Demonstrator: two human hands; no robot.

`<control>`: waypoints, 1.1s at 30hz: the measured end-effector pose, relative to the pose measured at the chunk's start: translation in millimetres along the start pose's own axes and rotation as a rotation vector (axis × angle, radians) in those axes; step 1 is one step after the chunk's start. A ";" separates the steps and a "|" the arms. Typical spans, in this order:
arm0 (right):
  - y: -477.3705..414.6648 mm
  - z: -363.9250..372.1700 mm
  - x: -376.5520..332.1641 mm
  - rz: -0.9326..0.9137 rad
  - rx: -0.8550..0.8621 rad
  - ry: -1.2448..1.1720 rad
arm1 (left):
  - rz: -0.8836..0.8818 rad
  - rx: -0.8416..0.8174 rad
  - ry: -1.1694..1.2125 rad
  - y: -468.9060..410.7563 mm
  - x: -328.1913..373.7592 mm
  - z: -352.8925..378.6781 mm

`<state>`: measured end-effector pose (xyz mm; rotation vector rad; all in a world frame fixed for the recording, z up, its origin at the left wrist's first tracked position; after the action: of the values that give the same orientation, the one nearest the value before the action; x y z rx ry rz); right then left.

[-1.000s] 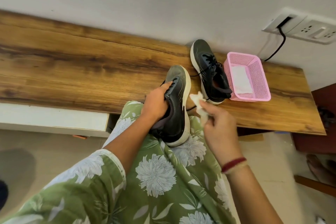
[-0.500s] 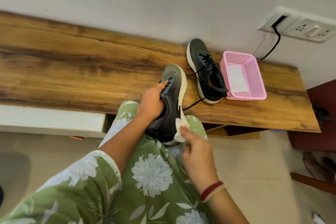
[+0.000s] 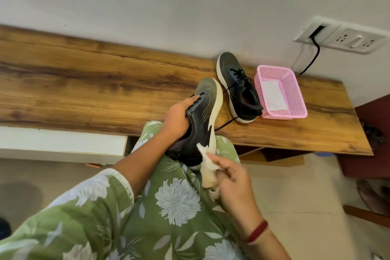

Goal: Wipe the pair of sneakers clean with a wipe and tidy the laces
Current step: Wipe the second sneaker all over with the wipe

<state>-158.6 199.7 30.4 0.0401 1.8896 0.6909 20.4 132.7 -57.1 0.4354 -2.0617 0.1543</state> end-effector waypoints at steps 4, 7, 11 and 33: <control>-8.8 -31.3 -12.7 0.220 -0.156 -0.968 | 0.123 -0.052 0.034 -3.4 19.6 0.4; -13.8 -36.6 -19.6 0.232 -0.295 -1.121 | 0.216 -0.008 0.063 -8.5 34.9 0.3; -14.2 -37.8 -24.1 0.210 -0.388 -1.193 | 0.369 0.099 -0.080 -20.2 44.2 -14.3; -139.3 -39.9 -3.2 -0.095 0.322 -0.012 | 0.035 -0.958 -0.354 -72.1 45.4 -61.8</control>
<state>-152.0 65.2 -23.2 0.1582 1.9610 0.3168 76.7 72.4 8.3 -0.1860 -2.2010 -0.9154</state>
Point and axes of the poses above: each hand's wrist, its own y-axis away from the middle knuckle, its own z-axis out of the palm, x = y × z, the point moved 1 cm from there along -y, towards the middle knuckle
